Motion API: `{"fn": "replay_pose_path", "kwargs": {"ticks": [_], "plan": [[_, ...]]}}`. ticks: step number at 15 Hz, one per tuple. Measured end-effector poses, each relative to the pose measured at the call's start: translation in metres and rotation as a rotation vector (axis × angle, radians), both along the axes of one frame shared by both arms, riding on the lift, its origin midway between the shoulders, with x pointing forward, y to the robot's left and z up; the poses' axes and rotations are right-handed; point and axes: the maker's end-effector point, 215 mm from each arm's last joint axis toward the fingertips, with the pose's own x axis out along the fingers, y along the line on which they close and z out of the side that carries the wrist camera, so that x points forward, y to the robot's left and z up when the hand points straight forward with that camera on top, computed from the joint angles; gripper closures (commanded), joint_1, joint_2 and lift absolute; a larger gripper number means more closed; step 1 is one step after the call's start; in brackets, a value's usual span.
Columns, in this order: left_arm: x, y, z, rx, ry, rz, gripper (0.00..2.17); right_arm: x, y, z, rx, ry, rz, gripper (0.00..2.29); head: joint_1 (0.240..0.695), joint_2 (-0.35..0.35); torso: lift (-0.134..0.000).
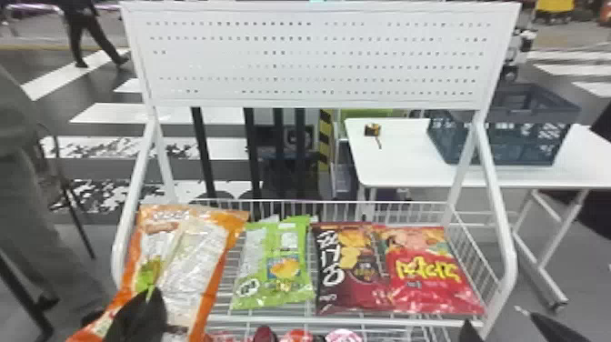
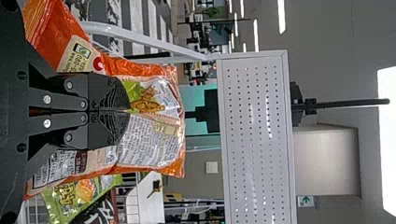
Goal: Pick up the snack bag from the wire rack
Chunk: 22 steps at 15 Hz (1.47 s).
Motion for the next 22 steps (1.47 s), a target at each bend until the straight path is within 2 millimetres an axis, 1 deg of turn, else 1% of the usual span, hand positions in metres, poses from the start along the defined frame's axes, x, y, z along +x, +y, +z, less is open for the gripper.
{"fn": "replay_pose_path", "kwargs": {"ticks": [10, 12, 13, 14, 15, 17, 18, 19, 21, 22], "plan": [[0.000, 0.000, 0.000, 0.001, -0.001, 0.000, 1.88, 0.000, 0.000, 0.000, 0.001, 0.001, 0.001, 0.11, 0.499, 0.000, 0.000], [0.000, 0.000, 0.000, 0.001, 0.000, 0.000, 1.88, 0.003, 0.000, -0.005, 0.001, 0.004, 0.000, 0.11, 0.499, 0.000, 0.000], [0.000, 0.000, 0.000, 0.001, 0.000, 0.000, 1.88, 0.008, 0.000, -0.012, 0.001, 0.009, -0.005, 0.11, 0.499, 0.000, 0.000], [0.000, -0.001, 0.000, 0.001, 0.000, -0.001, 1.88, 0.020, 0.002, -0.024, 0.000, 0.020, -0.006, 0.11, 0.499, 0.000, 0.000], [0.001, -0.003, -0.001, 0.001, 0.002, -0.004, 1.88, 0.036, 0.009, -0.039, 0.000, 0.035, 0.004, 0.11, 0.499, 0.000, 0.000], [0.002, -0.006, -0.003, 0.000, 0.003, -0.009, 1.88, 0.071, 0.033, -0.061, -0.007, 0.055, 0.040, 0.11, 0.499, 0.000, 0.000], [0.002, -0.007, -0.004, -0.001, 0.005, -0.010, 1.88, 0.090, 0.048, -0.069, -0.029, 0.062, 0.064, 0.11, 0.499, 0.000, 0.000], [0.003, -0.007, -0.006, -0.002, 0.007, -0.009, 1.88, 0.110, 0.058, -0.075, -0.059, 0.069, 0.080, 0.11, 0.499, 0.000, 0.000], [0.003, -0.007, -0.009, -0.003, 0.012, -0.006, 1.88, 0.147, 0.062, -0.088, -0.103, 0.096, 0.087, 0.11, 0.499, 0.000, 0.000], [0.003, -0.006, -0.009, -0.002, 0.013, -0.004, 1.88, 0.167, 0.057, -0.098, -0.122, 0.117, 0.081, 0.11, 0.499, 0.000, 0.000]]}}
